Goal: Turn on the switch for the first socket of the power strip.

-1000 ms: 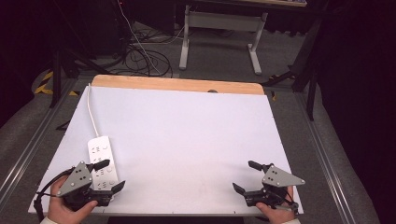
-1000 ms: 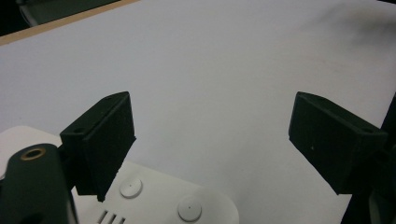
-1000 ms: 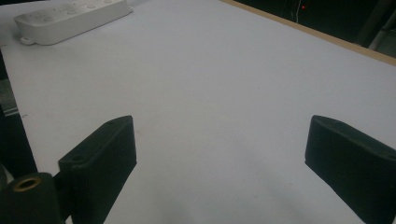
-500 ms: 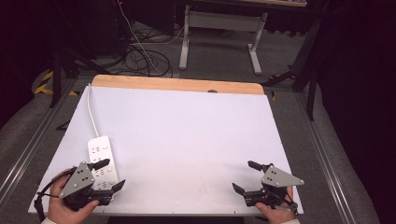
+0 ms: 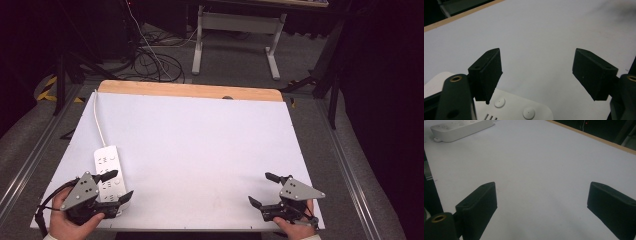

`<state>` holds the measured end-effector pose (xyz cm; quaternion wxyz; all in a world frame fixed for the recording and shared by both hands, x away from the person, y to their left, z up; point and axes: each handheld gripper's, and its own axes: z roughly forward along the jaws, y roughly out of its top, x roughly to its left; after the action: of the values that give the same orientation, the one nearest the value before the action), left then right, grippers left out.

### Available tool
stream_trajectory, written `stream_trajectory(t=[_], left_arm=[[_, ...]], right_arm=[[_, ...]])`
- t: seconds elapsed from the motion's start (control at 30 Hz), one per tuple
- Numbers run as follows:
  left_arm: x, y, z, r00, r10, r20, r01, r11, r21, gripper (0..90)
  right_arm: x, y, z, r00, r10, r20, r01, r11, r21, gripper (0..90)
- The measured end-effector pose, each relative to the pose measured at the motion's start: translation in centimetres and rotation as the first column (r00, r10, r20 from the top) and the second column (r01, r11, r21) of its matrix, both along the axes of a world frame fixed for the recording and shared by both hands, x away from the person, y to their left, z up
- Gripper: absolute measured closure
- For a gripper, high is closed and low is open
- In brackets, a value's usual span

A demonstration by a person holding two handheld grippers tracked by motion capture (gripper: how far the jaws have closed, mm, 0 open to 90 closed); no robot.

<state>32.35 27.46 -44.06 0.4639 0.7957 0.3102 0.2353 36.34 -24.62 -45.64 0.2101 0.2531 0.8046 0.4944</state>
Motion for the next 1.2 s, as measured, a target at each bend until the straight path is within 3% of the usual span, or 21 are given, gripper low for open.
stream_trajectory(t=[0.2,0.97,1.2], left_arm=[[0.3,0.2,1.1,0.9997,0.003,-0.024,-0.003,1.0000,-0.009,34.5],[1.7,0.4,3.1,0.9989,-0.009,-0.045,0.008,0.9999,-0.007,46.2],[2.5,0.9,3.5,0.9980,0.020,-0.060,-0.019,0.9998,0.008,57.2]], right_arm=[[0.0,0.0,0.0,1.0000,0.001,0.000,-0.001,1.0000,-0.006,9.9],[0.1,0.1,-0.1,0.9999,0.004,-0.012,-0.004,1.0000,-0.007,9.9],[0.0,0.1,-0.1,1.0000,0.005,-0.001,-0.005,1.0000,-0.007,11.6]])
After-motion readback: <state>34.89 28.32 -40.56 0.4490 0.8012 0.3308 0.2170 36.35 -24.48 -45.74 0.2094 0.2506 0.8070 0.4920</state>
